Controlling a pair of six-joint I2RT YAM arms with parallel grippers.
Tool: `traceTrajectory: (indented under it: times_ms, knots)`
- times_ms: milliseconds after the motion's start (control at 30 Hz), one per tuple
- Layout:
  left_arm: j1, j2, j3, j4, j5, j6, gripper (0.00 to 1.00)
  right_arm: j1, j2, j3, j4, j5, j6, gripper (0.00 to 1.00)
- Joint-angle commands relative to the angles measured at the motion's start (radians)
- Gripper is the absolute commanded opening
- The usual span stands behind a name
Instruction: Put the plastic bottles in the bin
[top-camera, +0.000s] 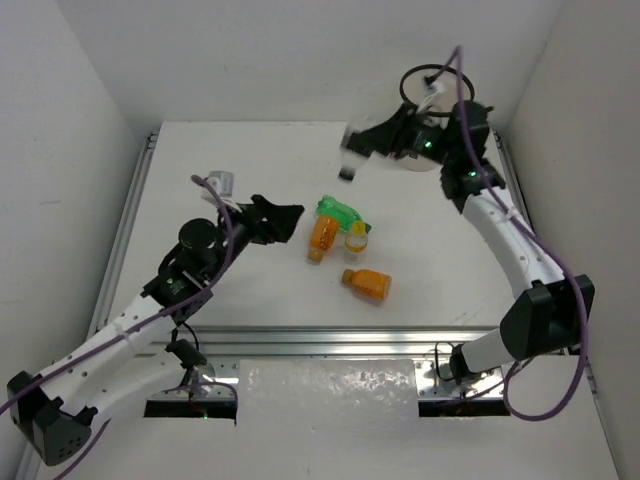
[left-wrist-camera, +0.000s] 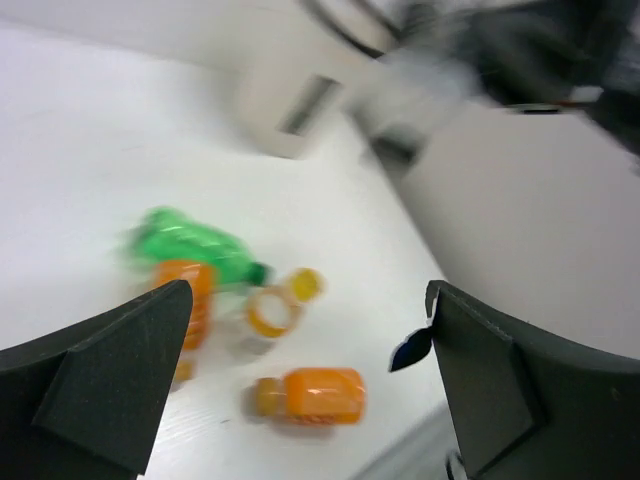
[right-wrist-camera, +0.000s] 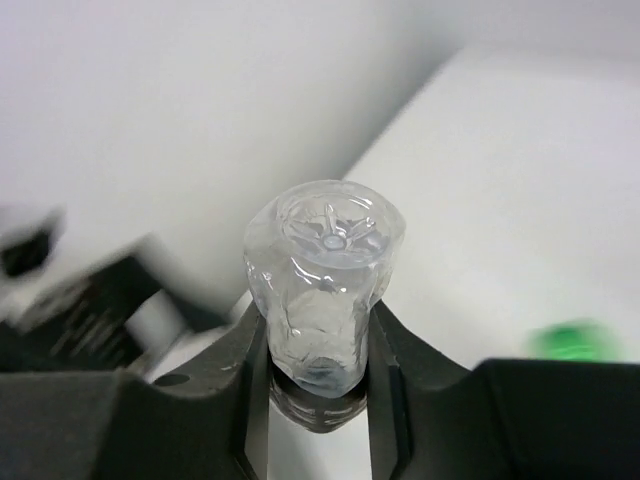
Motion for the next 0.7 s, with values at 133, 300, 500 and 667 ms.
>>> traceTrajectory:
  times_ms: [133, 300, 500, 667]
  knots:
    - [-0.002, -0.022, 0.073, -0.489, -0.525, -0.177, 1.0, -0.224, 0.269, 0.426, -0.166, 0.869, -0.205, 0.0]
    - [-0.002, 0.066, 0.05, -0.353, -0.391, -0.096, 1.0, -0.271, 0.562, 0.789, -0.138, 1.015, -0.427, 0.01]
    - [-0.01, 0.211, 0.056, -0.152, -0.213, 0.031, 1.0, -0.288, 0.827, 1.074, -0.181, 1.03, -0.535, 0.58]
    - [-0.011, 0.417, 0.151, -0.103, -0.136, 0.146, 1.0, -0.268, 0.695, 0.973, -0.16, 0.95, -0.516, 0.99]
